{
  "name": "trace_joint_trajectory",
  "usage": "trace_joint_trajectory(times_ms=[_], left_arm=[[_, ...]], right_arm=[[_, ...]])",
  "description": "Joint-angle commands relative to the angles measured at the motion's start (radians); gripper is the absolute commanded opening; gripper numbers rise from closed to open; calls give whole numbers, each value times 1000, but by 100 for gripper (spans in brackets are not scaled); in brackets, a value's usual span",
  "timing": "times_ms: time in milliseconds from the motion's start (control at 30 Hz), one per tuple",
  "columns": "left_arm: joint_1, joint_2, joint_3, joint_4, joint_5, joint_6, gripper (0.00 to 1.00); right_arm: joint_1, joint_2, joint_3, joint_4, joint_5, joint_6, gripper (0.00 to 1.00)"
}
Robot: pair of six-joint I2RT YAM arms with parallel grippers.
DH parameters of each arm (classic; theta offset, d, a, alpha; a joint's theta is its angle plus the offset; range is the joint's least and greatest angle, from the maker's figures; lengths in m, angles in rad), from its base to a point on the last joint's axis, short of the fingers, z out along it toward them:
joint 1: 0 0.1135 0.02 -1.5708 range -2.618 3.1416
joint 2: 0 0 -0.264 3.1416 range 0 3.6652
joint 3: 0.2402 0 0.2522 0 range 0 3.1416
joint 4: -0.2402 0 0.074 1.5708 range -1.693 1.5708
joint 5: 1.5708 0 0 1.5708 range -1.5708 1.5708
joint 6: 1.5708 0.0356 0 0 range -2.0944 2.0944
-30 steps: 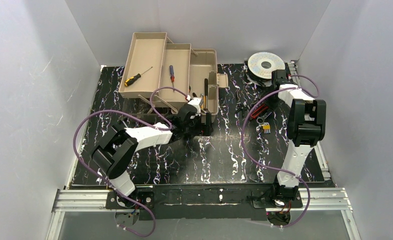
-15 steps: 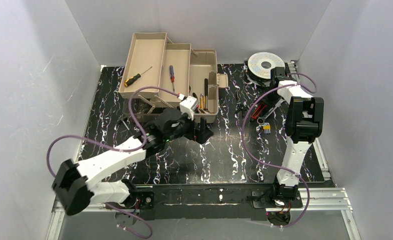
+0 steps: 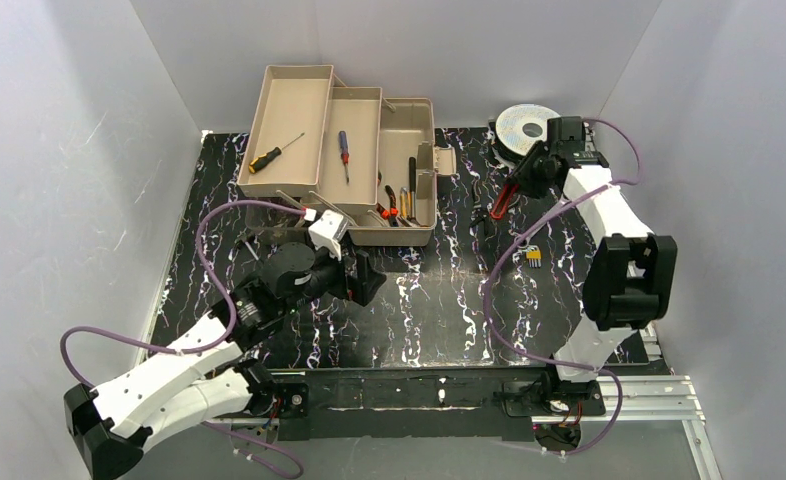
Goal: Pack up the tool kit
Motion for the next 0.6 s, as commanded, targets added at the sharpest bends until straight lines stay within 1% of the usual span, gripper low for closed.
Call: trace_joint_trajectory(times_ms=[0, 33, 67, 100, 133, 167, 200, 233, 367, 400, 433, 467, 500, 567], left_arm=[[0, -34, -6, -75, -67, -35, 98], [1, -42, 1, -86, -93, -51, 98], [0, -47, 16, -130, -133, -73, 98], [1, -46, 46, -183, -209, -109, 98], [1, -44, 88, -248, -254, -123, 98], [2, -43, 186, -365, -325, -134, 98], [2, -102, 279, -498, -418, -124, 98], [2, -151, 316, -543, -462, -109, 98], [2, -238, 382, -681, -575, -92, 98], [2, -270, 377, -703, -597, -92, 98], [1, -304, 366, -710, -608, -91, 98], [2, -331, 353, -709, -619, -88, 98], [2, -333, 350, -710, -623, -85, 98], [2, -332, 348, -710, -624, -80, 98]], right_arm=[[68, -98, 13, 79, -122, 8, 4], [98, -102, 45, 69, -118, 1, 4], [128, -103, 79, 60, -116, -5, 4], [157, -102, 118, 62, -124, -10, 4], [184, -100, 136, 78, -141, -10, 5], [244, -81, 193, 128, -169, -5, 5], [339, -3, 314, 226, -216, 1, 7], [388, 61, 418, 234, -191, -5, 8], [477, 298, 702, 265, -217, 15, 8], [504, 366, 791, 265, -188, 15, 8], [524, 418, 841, 293, -162, 16, 11], [539, 452, 869, 314, -139, 16, 21], [541, 460, 873, 314, -132, 17, 26], [541, 460, 866, 319, -125, 21, 44]])
